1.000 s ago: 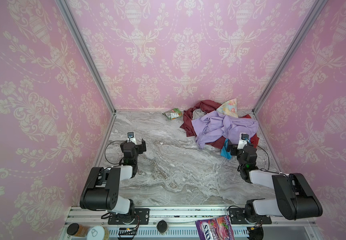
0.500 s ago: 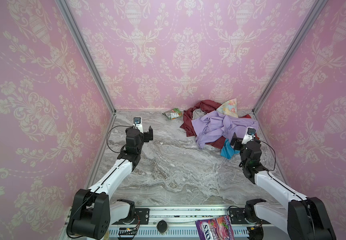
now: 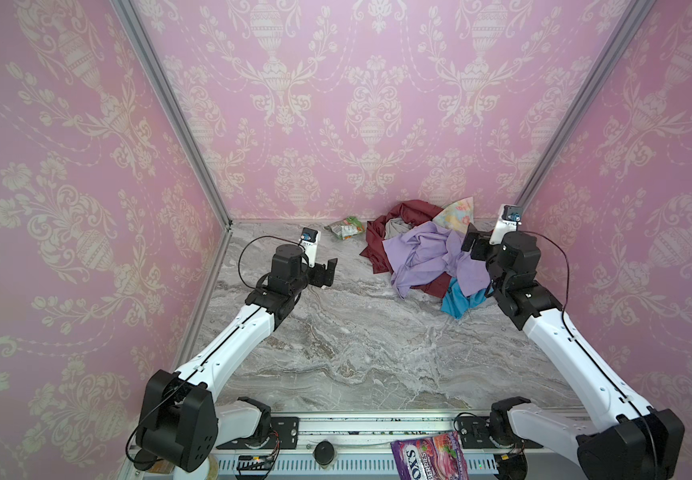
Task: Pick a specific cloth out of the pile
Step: 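Reach the right gripper over the clothes pile while the left arm rises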
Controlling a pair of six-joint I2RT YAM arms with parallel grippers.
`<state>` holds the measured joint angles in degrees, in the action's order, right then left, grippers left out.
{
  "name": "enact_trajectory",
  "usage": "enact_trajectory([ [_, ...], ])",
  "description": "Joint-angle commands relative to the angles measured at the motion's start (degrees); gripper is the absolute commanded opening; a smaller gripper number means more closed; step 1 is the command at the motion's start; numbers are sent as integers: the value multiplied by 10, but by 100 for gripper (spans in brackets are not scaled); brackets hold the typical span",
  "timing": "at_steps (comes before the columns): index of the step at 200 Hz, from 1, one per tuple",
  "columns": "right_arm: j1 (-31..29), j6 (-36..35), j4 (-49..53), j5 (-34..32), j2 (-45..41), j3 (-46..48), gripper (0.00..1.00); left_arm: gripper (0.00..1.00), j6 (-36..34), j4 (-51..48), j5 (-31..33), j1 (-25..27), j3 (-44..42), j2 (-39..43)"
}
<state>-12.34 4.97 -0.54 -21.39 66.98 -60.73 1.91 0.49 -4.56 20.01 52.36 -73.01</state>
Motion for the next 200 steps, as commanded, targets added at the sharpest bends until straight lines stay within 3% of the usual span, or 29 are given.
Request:
enact_trajectory([
  [1, -36, -4, 120, 58, 59, -59, 99, 96, -12, -42, -44, 5, 13, -8],
  [37, -97, -26, 199, 79, 174, -189, 99, 95, -14, -60, -65, 5, 20, -15],
  [101, -151, -70, 298, 112, 366, -373, 93, 94, 1, -74, -123, -4, 30, -33],
  [200, -210, -152, 405, 52, 608, -632, 82, 93, 178, 71, -348, -121, 15, -100],
])
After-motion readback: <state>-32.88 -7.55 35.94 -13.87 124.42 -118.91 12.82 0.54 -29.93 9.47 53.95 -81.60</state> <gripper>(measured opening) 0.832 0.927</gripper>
